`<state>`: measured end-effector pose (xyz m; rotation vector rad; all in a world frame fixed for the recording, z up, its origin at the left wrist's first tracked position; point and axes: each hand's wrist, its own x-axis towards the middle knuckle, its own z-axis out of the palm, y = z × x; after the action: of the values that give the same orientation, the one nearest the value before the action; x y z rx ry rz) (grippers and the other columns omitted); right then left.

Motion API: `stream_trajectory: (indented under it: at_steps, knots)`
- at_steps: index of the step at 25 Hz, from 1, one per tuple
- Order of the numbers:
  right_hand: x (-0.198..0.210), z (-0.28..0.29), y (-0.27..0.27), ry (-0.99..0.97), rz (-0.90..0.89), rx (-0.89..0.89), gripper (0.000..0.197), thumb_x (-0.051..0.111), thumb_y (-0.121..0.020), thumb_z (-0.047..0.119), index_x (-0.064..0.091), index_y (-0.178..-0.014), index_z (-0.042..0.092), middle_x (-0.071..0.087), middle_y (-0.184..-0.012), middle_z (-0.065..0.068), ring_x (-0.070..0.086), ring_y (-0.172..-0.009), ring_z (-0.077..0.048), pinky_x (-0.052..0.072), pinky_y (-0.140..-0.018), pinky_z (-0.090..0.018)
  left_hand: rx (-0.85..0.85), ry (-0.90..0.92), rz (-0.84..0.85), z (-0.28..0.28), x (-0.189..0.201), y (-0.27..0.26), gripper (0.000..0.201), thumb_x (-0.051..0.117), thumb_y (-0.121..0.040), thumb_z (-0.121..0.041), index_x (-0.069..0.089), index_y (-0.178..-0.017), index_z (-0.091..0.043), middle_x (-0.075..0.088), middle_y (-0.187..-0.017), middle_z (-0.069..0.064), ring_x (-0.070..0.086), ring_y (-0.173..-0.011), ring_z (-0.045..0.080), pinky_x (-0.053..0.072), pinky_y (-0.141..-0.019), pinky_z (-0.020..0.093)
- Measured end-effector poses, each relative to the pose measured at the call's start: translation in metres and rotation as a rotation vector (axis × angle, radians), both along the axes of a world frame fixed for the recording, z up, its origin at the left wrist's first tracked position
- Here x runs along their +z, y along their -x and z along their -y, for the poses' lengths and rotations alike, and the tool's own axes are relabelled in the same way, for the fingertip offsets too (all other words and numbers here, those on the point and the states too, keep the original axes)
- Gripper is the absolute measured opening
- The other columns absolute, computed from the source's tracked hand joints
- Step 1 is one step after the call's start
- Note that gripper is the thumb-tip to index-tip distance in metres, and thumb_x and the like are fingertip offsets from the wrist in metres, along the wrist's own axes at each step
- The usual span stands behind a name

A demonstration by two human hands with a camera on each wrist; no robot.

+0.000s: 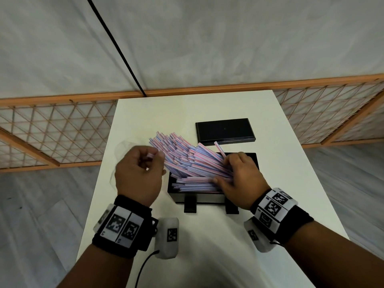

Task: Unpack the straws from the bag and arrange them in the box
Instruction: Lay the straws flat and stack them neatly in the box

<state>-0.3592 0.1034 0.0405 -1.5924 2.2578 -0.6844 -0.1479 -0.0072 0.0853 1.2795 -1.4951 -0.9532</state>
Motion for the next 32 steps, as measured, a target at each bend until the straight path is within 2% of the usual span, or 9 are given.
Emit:
stream_trajectory:
  at_steps: [5, 8, 11, 14, 17, 19, 23, 27, 32]
  knots:
    - [0.039, 0.012, -0.022, 0.163, 0.040, 0.156, 0.057, 0.054, -0.081, 0.058, 0.055, -0.120, 0.017, 0.057, -0.112, -0.001, 0.053, -0.105, -0.021, 0.046, -0.091, -0.035, -0.118, 0.372, -0.132, -0.013, 0.071, 0.009, 0.003, 0.069, -0.092, -0.010, 0.067, -0.094, -0.010, 0.069, -0.076, 0.005, 0.069, -0.058, 0.014, 0.058, -0.053, 0.029]
    - [0.057, 0.019, -0.034, 0.251, 0.082, 0.250, 0.044, 0.053, -0.094, 0.042, 0.054, -0.128, 0.015, 0.061, -0.115, -0.004, 0.056, -0.103, -0.020, 0.045, -0.088, -0.032, -0.186, 0.377, -0.196, -0.016, 0.083, 0.015, 0.001, 0.068, -0.092, -0.010, 0.068, -0.093, -0.011, 0.067, -0.071, 0.009, 0.068, -0.055, 0.018, 0.057, -0.053, 0.030]
    - [0.052, 0.021, -0.030, 0.195, 0.096, 0.230, 0.022, 0.045, -0.097, 0.031, 0.058, -0.100, 0.013, 0.060, -0.088, -0.002, 0.053, -0.078, -0.023, 0.038, -0.069, -0.031, -0.197, 0.241, -0.123, -0.015, 0.060, 0.022, 0.006, 0.072, -0.086, -0.021, 0.070, -0.088, -0.026, 0.069, -0.069, 0.000, 0.067, -0.057, 0.013, 0.059, -0.056, 0.036]
    - [0.025, 0.015, -0.016, -0.017, 0.073, 0.185, 0.021, 0.043, -0.093, 0.033, 0.051, -0.084, 0.016, 0.052, -0.082, -0.003, 0.052, -0.077, -0.030, 0.036, -0.068, -0.034, -0.104, 0.132, -0.025, -0.010, 0.021, 0.015, 0.014, 0.073, -0.080, -0.039, 0.068, -0.092, -0.032, 0.068, -0.080, -0.009, 0.058, -0.065, 0.002, 0.050, -0.063, 0.020]
    - [0.002, 0.005, 0.003, -0.114, -0.046, 0.070, 0.035, 0.056, -0.083, 0.044, 0.060, -0.097, 0.013, 0.058, -0.096, -0.009, 0.054, -0.091, -0.034, 0.048, -0.079, -0.042, 0.099, -0.070, -0.251, 0.001, -0.005, 0.006, 0.033, 0.078, -0.071, -0.046, 0.058, -0.092, -0.032, 0.061, -0.085, -0.002, 0.053, -0.067, 0.006, 0.046, -0.069, 0.024]
    - [0.000, 0.002, 0.013, -0.102, -0.041, -0.033, 0.047, 0.068, -0.075, 0.049, 0.058, -0.106, 0.014, 0.056, -0.102, -0.007, 0.053, -0.099, -0.030, 0.048, -0.084, -0.040, 0.189, -0.265, -0.375, 0.011, -0.014, 0.006, 0.037, 0.082, -0.076, -0.034, 0.054, -0.100, -0.025, 0.059, -0.090, -0.003, 0.055, -0.078, 0.012, 0.045, -0.076, 0.033]
    - [0.003, 0.009, 0.014, -0.234, -0.020, -0.023, 0.092, 0.058, -0.056, 0.081, 0.046, -0.124, 0.020, 0.053, -0.114, -0.001, 0.049, -0.108, -0.022, 0.046, -0.094, -0.038, 0.066, -0.562, -0.486, 0.031, -0.023, 0.020, 0.052, 0.075, -0.086, -0.020, 0.052, -0.131, -0.007, 0.064, -0.119, 0.007, 0.064, -0.095, 0.015, 0.049, -0.084, 0.035]
    - [-0.011, 0.021, 0.000, -0.214, 0.059, 0.039, 0.101, 0.058, -0.053, 0.082, 0.039, -0.133, 0.024, 0.053, -0.122, 0.000, 0.053, -0.114, -0.022, 0.046, -0.100, -0.042, -0.100, -0.654, -0.607, 0.044, -0.020, 0.038, 0.045, 0.079, -0.075, -0.017, 0.066, -0.114, 0.000, 0.070, -0.114, 0.020, 0.068, -0.101, 0.035, 0.056, -0.092, 0.048]
    - [-0.018, 0.027, -0.004, -0.227, -0.020, 0.078, 0.097, 0.054, -0.059, 0.081, 0.029, -0.144, 0.041, 0.047, -0.122, -0.001, 0.046, -0.111, -0.026, 0.042, -0.102, -0.043, -0.214, -0.540, -0.524, 0.046, -0.016, 0.050, 0.014, 0.075, -0.079, 0.001, 0.066, -0.085, -0.008, 0.072, -0.088, 0.013, 0.072, -0.074, 0.024, 0.059, -0.069, 0.035]
